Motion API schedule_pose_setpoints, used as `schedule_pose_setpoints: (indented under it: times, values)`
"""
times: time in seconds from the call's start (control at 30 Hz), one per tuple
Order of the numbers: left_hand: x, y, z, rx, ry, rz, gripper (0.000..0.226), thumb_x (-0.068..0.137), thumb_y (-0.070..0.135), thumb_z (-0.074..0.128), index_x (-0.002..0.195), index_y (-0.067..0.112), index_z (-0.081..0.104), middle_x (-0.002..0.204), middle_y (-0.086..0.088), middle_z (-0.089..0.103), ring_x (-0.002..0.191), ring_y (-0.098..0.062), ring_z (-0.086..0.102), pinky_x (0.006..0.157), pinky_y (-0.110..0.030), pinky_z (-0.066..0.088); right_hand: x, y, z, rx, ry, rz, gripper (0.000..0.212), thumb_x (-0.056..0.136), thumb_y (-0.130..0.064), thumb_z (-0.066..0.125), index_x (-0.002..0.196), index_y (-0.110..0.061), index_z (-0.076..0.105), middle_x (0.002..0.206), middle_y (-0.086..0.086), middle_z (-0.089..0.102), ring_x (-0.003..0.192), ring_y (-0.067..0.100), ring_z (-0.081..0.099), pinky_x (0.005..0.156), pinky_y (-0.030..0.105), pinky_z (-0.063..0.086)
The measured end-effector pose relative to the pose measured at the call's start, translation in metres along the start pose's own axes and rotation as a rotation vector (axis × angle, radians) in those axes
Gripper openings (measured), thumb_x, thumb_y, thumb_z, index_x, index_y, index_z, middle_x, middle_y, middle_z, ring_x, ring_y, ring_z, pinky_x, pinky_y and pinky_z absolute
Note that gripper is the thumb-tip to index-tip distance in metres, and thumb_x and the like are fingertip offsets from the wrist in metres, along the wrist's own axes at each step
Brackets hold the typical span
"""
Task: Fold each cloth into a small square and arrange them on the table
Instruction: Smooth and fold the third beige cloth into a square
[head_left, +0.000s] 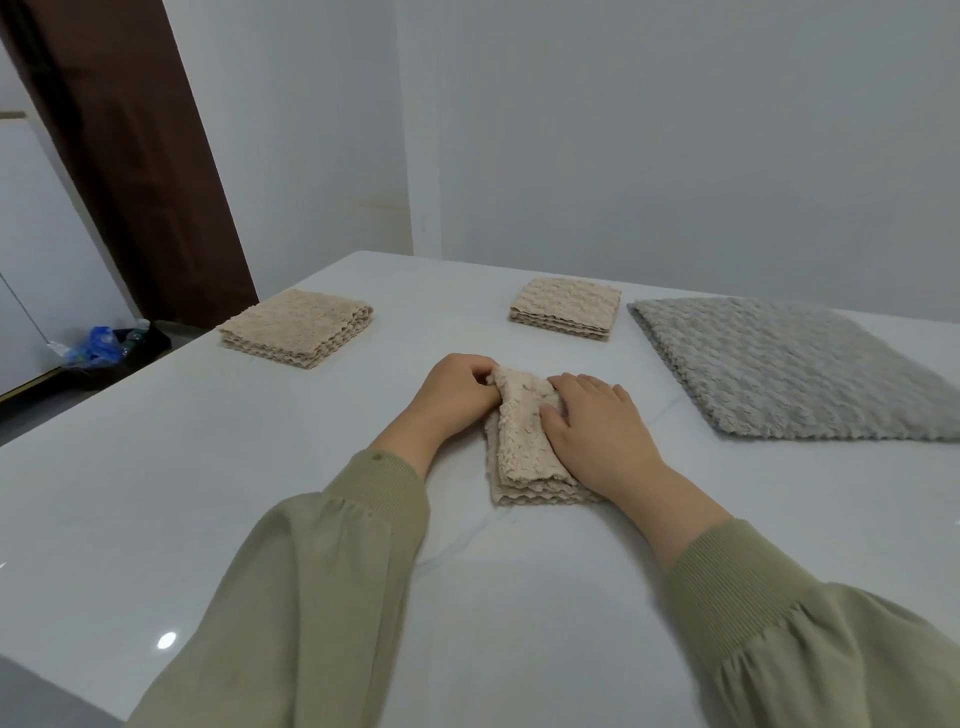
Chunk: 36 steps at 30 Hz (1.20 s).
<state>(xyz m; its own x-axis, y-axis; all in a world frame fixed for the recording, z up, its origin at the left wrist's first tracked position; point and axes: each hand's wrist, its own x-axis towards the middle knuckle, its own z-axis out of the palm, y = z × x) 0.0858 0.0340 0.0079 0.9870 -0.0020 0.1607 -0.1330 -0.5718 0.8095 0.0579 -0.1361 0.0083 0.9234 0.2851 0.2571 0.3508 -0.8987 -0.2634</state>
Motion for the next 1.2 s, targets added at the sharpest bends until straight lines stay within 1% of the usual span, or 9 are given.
schedule_pose_setpoints:
  times: [0.13, 0.37, 0.57, 0.67, 0.8, 0.87, 0.97, 1.1, 1.2]
  values:
    - [0.002, 0.0, -0.002, 0.072, 0.059, -0.009, 0.028, 0.076, -0.002, 0.053, 0.07, 0.02, 0.07, 0.072, 0.008, 0.066, 0.072, -0.006, 0.057, 0.065, -0.019, 0.042, 0.0, 0.0, 0.0, -0.009, -0.006, 0.002, 0.042, 0.098, -0.033, 0.033, 0.134, -0.016, 0.044, 0.135, 0.0, 0.05, 0.128, 0.019, 0.038, 0.108, 0.036, 0.022]
    - [-0.005, -0.002, -0.014, -0.231, -0.005, -0.007, 0.006, 0.084, 0.008, 0.068, 0.082, 0.012, 0.072, 0.08, -0.001, 0.07, 0.074, -0.006, 0.062, 0.07, -0.012, 0.047, -0.001, 0.001, -0.002, 0.049, 0.024, -0.002, 0.04, 0.097, -0.033, 0.037, 0.132, -0.016, 0.047, 0.131, 0.001, 0.053, 0.124, 0.019, 0.042, 0.107, 0.034, 0.024]
    - [-0.002, -0.006, -0.015, -0.139, 0.081, -0.044, 0.019, 0.076, 0.001, 0.07, 0.07, 0.019, 0.07, 0.069, -0.006, 0.068, 0.065, -0.015, 0.062, 0.073, -0.031, 0.053, -0.001, 0.003, -0.001, 0.074, 0.016, 0.019, 0.04, 0.097, -0.032, 0.038, 0.132, -0.015, 0.048, 0.129, 0.003, 0.055, 0.122, 0.022, 0.045, 0.106, 0.034, 0.028]
    - [-0.004, -0.004, -0.021, -0.31, 0.019, -0.095, 0.019, 0.083, -0.001, 0.065, 0.078, 0.017, 0.069, 0.071, -0.005, 0.067, 0.063, -0.008, 0.062, 0.068, -0.023, 0.048, -0.001, 0.003, -0.001, 0.083, 0.026, 0.02, 0.039, 0.096, -0.032, 0.039, 0.13, -0.015, 0.049, 0.127, 0.004, 0.056, 0.12, 0.022, 0.046, 0.105, 0.034, 0.028]
    - [-0.005, 0.004, -0.021, -0.358, 0.018, -0.18, 0.021, 0.095, 0.024, 0.048, 0.098, 0.021, 0.069, 0.085, -0.001, 0.068, 0.079, -0.011, 0.062, 0.078, -0.025, 0.045, 0.0, 0.002, 0.002, 0.002, 0.039, 0.005, 0.039, 0.096, -0.033, 0.036, 0.128, -0.015, 0.049, 0.125, 0.002, 0.055, 0.12, 0.021, 0.043, 0.103, 0.035, 0.026]
    - [-0.007, 0.008, -0.012, -0.29, -0.007, -0.203, 0.024, 0.092, 0.036, 0.054, 0.104, 0.02, 0.067, 0.091, 0.002, 0.066, 0.083, -0.012, 0.061, 0.079, -0.025, 0.045, 0.0, 0.001, 0.004, -0.068, 0.026, 0.014, 0.042, 0.097, -0.035, 0.031, 0.131, -0.015, 0.046, 0.132, 0.002, 0.05, 0.126, 0.02, 0.038, 0.106, 0.038, 0.022]
    - [-0.008, 0.008, -0.002, -0.066, 0.034, -0.149, 0.025, 0.083, 0.02, 0.068, 0.108, 0.018, 0.066, 0.085, -0.001, 0.061, 0.077, -0.013, 0.058, 0.073, -0.024, 0.044, 0.0, 0.0, 0.005, -0.152, -0.029, 0.048, 0.049, 0.097, -0.039, 0.026, 0.139, -0.016, 0.036, 0.147, 0.004, 0.035, 0.137, 0.023, 0.026, 0.112, 0.046, 0.014]
    - [-0.017, 0.006, 0.0, 0.091, 0.105, -0.084, 0.038, 0.085, 0.016, 0.066, 0.122, 0.018, 0.059, 0.097, 0.001, 0.061, 0.098, -0.015, 0.056, 0.09, -0.025, 0.041, -0.003, 0.001, 0.003, -0.114, -0.113, 0.065, 0.058, 0.097, -0.046, 0.022, 0.149, -0.021, 0.018, 0.159, 0.004, 0.01, 0.146, 0.023, 0.005, 0.115, 0.051, 0.002]
    - [-0.031, 0.017, 0.003, 0.206, 0.232, 0.108, 0.039, 0.094, 0.019, 0.052, 0.133, 0.018, 0.05, 0.131, -0.001, 0.052, 0.127, -0.017, 0.038, 0.105, -0.024, 0.026, -0.007, 0.001, -0.006, 0.05, 0.163, 0.033, 0.052, 0.098, -0.037, 0.025, 0.146, -0.017, 0.027, 0.158, 0.005, 0.015, 0.146, 0.02, 0.008, 0.116, 0.048, 0.001]
